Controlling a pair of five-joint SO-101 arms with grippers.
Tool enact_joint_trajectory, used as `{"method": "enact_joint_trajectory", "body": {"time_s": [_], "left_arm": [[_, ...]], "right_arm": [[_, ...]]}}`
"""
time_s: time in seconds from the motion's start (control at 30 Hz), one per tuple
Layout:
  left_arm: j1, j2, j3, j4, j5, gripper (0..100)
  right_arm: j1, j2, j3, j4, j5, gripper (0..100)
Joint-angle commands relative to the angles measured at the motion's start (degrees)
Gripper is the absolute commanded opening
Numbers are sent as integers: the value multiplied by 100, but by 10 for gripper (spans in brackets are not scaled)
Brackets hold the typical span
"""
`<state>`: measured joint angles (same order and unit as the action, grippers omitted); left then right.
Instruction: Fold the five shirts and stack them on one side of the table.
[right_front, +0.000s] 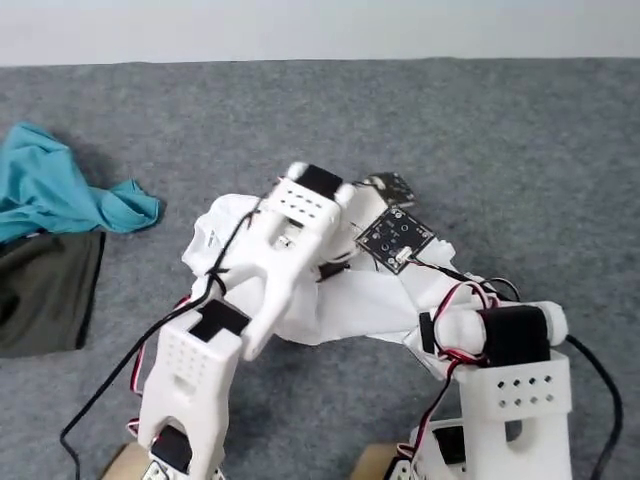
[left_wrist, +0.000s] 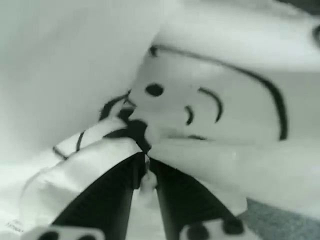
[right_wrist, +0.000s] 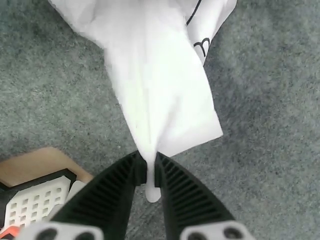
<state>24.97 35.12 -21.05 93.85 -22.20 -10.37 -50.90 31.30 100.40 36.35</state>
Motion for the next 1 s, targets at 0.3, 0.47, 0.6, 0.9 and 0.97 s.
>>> {"method": "enact_joint_trajectory", "body": {"time_s": [0.3, 0.47, 0.6, 0.9, 0.97], "left_arm": [[-615, -70, -708, 651, -325, 9], [-721, -123, -681, 651, -299, 3], [-1116, -466, -875, 651, -290, 2], [-2224, -2743, -998, 633, 185, 2], [-2374, -3314, -998, 615, 229, 2]], "right_arm": [[31, -101, -26, -48, 26, 10], [57, -119, -53, -31, 26, 10], [66, -127, -431, -13, 18, 10], [198, -110, -1978, -224, 18, 10], [514, -92, -2338, -453, 26, 10]]}}
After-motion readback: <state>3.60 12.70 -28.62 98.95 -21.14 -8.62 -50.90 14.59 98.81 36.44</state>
